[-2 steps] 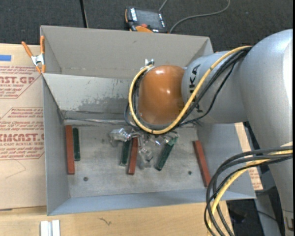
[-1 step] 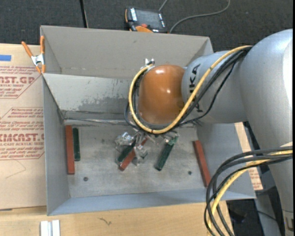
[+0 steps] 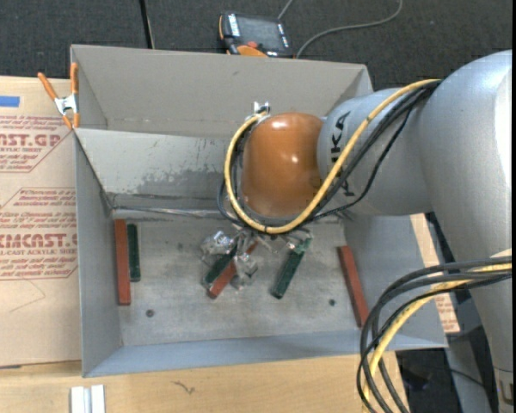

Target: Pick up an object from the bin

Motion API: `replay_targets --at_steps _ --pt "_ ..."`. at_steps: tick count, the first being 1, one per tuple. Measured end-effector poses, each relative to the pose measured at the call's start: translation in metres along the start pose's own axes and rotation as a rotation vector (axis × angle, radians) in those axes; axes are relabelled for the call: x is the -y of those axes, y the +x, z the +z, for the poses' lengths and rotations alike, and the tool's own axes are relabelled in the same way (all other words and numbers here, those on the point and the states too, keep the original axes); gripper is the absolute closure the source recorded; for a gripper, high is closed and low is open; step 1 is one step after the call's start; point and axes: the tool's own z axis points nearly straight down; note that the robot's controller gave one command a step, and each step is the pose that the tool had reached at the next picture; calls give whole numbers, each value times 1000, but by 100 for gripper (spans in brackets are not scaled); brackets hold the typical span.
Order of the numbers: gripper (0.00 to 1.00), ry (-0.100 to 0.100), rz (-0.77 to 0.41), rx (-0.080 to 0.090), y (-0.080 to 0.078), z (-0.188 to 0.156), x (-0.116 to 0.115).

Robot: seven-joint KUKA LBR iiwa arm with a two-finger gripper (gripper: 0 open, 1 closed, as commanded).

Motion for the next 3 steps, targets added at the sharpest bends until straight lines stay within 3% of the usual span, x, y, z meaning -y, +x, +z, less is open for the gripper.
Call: replay_targets --at_steps 1,3 --pt "100 5 0 4 -2 -63 0" --pt "100 4 0 2 -6 -126 0"
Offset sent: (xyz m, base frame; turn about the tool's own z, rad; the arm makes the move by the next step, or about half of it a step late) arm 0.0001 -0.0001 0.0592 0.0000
